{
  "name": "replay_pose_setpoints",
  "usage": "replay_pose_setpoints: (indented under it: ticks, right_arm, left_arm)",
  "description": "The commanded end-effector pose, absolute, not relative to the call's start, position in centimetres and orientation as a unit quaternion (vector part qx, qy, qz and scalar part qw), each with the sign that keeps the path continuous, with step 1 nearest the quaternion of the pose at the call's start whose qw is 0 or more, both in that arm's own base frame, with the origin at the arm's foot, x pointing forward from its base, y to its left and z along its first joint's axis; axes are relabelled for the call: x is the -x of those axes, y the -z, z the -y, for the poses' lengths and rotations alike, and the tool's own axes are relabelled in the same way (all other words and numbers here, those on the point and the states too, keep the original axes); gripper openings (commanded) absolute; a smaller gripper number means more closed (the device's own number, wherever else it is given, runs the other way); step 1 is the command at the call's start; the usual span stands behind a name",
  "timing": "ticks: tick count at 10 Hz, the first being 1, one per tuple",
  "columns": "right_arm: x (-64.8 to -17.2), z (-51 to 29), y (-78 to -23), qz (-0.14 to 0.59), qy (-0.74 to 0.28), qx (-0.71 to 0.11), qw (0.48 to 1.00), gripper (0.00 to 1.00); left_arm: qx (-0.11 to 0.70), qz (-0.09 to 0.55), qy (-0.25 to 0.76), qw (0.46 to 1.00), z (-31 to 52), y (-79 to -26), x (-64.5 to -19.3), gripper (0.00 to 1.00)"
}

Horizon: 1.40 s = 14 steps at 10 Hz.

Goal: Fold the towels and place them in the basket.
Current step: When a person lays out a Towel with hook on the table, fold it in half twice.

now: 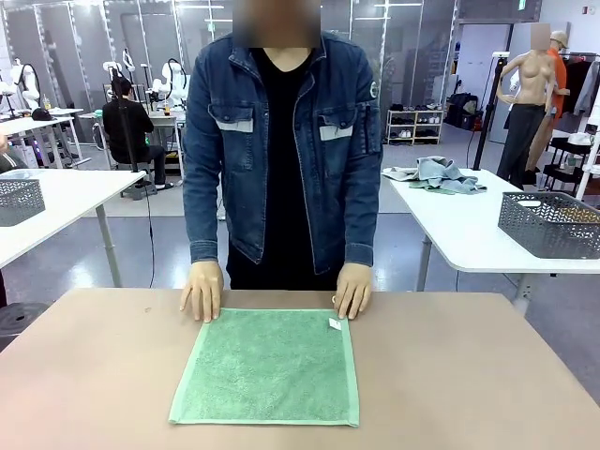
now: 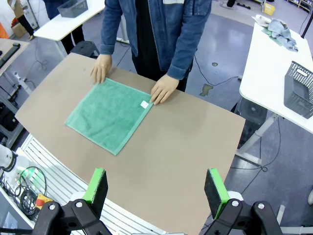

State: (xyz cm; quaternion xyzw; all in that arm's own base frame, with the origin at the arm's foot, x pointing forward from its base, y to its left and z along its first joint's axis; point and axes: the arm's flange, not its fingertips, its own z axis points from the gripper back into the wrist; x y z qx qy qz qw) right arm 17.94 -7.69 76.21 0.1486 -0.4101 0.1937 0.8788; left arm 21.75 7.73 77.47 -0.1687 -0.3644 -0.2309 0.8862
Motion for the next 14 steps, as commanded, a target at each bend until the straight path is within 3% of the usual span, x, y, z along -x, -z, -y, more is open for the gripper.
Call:
replay_pose_setpoints:
  ticks: [1,14]
  right_arm:
    - [-17.88,7.66,-76.24,0.411,-0.197,-0.150,0.877,1.00]
    - [-17.88,7.66,-76.24,0.411,-0.197,-0.150,0.877,1.00]
  left_arm:
    - [0.170,0.362,0.240,0.885,-7.54,-77.48,-21.74,1.00]
    - [0.170,0.362,0.240,0.885,-7.54,-77.48,-21.74,1.00]
